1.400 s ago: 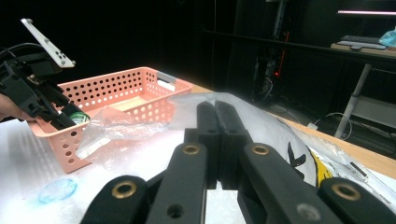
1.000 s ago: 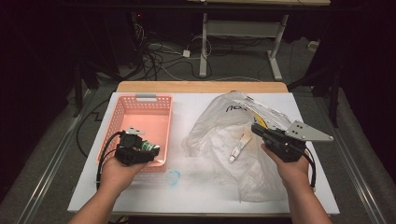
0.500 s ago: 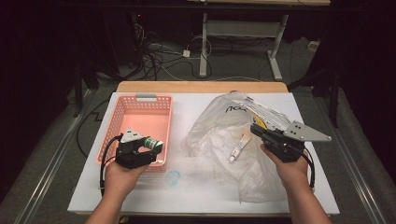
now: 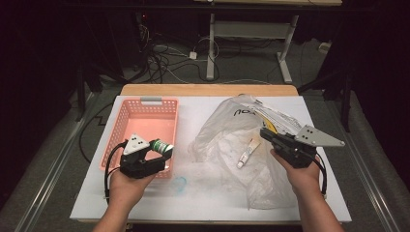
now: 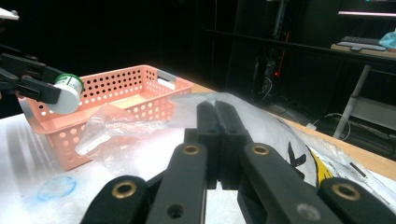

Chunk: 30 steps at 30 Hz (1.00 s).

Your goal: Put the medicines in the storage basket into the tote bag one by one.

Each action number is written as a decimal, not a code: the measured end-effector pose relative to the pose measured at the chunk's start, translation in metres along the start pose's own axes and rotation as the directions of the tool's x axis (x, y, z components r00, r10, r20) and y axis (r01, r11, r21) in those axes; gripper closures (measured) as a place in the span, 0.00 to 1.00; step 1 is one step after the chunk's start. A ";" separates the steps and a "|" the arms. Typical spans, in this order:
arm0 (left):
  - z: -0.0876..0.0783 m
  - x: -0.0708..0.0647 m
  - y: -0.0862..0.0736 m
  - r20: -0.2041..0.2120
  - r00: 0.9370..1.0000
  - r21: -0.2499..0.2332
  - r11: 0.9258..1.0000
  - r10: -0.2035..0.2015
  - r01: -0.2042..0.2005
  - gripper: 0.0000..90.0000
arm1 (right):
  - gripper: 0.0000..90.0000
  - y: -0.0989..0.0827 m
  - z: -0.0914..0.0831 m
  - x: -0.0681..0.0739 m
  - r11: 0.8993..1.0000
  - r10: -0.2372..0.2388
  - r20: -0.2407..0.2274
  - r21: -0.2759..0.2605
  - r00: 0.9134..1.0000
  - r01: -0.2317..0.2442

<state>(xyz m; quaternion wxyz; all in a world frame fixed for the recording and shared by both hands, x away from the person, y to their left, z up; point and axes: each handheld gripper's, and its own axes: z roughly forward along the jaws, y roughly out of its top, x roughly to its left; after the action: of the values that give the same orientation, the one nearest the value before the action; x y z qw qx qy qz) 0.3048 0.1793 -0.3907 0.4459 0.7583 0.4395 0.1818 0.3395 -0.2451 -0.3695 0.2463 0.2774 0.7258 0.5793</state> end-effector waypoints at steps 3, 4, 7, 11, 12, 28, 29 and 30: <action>0.000 -0.006 0.001 0.027 1.000 -0.012 1.000 0.001 -0.001 0.39 | 1.00 0.000 0.000 0.000 1.000 0.005 -0.002 0.000 1.000 -0.005; 0.001 -0.008 0.001 0.028 1.000 -0.010 1.000 0.010 -0.010 0.39 | 1.00 0.000 0.000 0.000 1.000 0.003 -0.003 -0.002 1.000 -0.003; 0.003 -0.015 0.001 0.042 0.999 -0.006 1.000 0.021 -0.021 0.39 | 1.00 0.001 0.000 -0.001 1.000 0.003 0.000 -0.006 1.000 -0.003; 0.006 -0.024 0.000 0.058 0.998 0.001 0.999 0.039 -0.039 0.39 | 1.00 0.000 0.000 -0.001 1.000 0.003 -0.001 -0.006 1.000 -0.003; 0.007 -0.027 0.000 0.065 0.997 0.003 0.999 0.044 -0.044 0.39 | 1.00 0.001 0.000 -0.001 1.000 0.004 -0.001 -0.006 1.000 -0.004; 0.025 -0.070 -0.013 0.187 0.976 0.071 0.989 0.113 -0.128 0.39 | 1.00 0.000 -0.001 -0.001 1.000 0.006 0.001 -0.004 1.000 -0.006; 0.027 -0.074 -0.013 0.193 0.974 0.075 0.988 0.119 -0.135 0.39 | 1.00 0.000 -0.001 -0.001 1.000 0.006 0.001 -0.004 1.000 -0.006; 0.028 -0.076 -0.013 0.200 0.972 0.077 0.987 0.122 -0.140 0.39 | 1.00 0.000 -0.001 -0.001 1.000 0.006 0.002 -0.004 1.000 -0.006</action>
<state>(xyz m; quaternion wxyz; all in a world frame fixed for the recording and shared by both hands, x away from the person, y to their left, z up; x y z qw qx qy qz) 0.2752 0.1042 -0.4083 0.4390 0.8192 0.3504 0.1157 0.3397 -0.2462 -0.3694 0.2457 0.2796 0.7236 0.5812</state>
